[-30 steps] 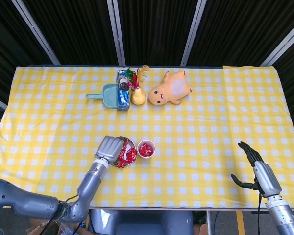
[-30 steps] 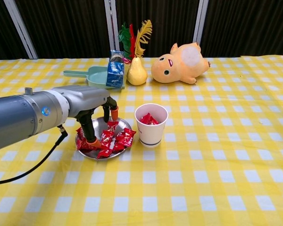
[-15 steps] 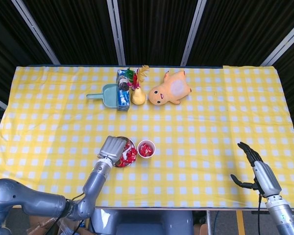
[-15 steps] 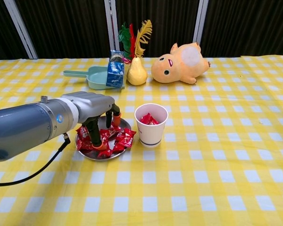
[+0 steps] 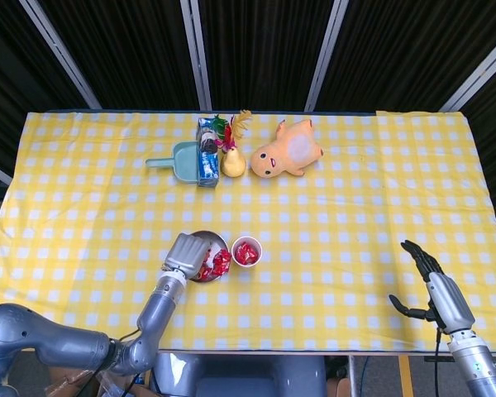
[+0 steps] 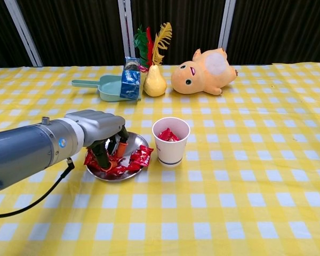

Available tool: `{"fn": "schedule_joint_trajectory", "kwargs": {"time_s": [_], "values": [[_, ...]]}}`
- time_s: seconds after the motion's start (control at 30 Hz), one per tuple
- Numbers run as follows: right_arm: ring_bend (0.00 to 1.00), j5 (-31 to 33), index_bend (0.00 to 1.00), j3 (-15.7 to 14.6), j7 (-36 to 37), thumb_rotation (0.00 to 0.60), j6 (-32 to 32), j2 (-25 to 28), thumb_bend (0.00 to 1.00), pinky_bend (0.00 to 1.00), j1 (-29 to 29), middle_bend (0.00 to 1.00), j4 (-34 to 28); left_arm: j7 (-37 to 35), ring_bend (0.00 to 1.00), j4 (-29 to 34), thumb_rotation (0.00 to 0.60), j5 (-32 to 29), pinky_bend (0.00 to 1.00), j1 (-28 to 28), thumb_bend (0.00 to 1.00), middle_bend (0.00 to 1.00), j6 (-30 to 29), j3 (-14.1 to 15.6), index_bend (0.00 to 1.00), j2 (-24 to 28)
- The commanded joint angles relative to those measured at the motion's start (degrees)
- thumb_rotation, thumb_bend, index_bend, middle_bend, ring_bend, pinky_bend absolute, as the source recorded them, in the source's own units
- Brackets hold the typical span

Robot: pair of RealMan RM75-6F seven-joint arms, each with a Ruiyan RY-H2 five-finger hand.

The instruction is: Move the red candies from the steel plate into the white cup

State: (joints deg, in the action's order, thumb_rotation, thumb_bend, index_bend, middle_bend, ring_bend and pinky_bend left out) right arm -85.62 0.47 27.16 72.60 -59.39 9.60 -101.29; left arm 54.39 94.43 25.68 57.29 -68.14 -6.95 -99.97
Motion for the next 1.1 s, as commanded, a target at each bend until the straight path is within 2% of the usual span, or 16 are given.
{"fn": "schedule_joint_trajectory", "kwargs": {"time_s": [0.03,0.27,0.73,0.93,1.1], "values": [[0.0,0.0,0.0,0.0,0.0,0.6,0.0,0.0,0.36,0.0,0.0,0.0,0.0,0.0,0.84,0.2,0.6,0.2,0.9,-0.3,0.4,0.65,-0.3,0.1,0.53,0.1],[0.0,0.1,0.0,0.0,0.1,0.6,0.0,0.0,0.36,0.0,0.0,0.0,-0.1,-0.3,0.84,1.4,0.6,1.5,0.9,-0.5,0.4,0.65,-1.3,-0.9,0.53,1.3],[0.0,0.1,0.0,0.1,0.2,0.6,0.0,0.1,0.36,0.0,0.0,0.0,-0.3,-1.0,0.84,9.1,0.6,3.7,0.9,0.8,0.4,0.65,-3.3,-7.0,0.53,7.5],[0.0,0.1,0.0,0.0,0.3,0.6,0.0,0.1,0.36,0.0,0.0,0.0,-0.2,-0.8,0.84,11.1,0.6,4.9,0.9,2.7,0.4,0.65,-3.4,-9.4,0.53,7.3],[0.0,0.1,0.0,0.0,0.5,0.6,-0.1,0.2,0.36,0.0,0.0,0.0,-0.2,0.2,0.84,10.9,0.6,4.6,0.9,4.8,0.4,0.65,-3.5,-10.4,0.53,5.2]]}}
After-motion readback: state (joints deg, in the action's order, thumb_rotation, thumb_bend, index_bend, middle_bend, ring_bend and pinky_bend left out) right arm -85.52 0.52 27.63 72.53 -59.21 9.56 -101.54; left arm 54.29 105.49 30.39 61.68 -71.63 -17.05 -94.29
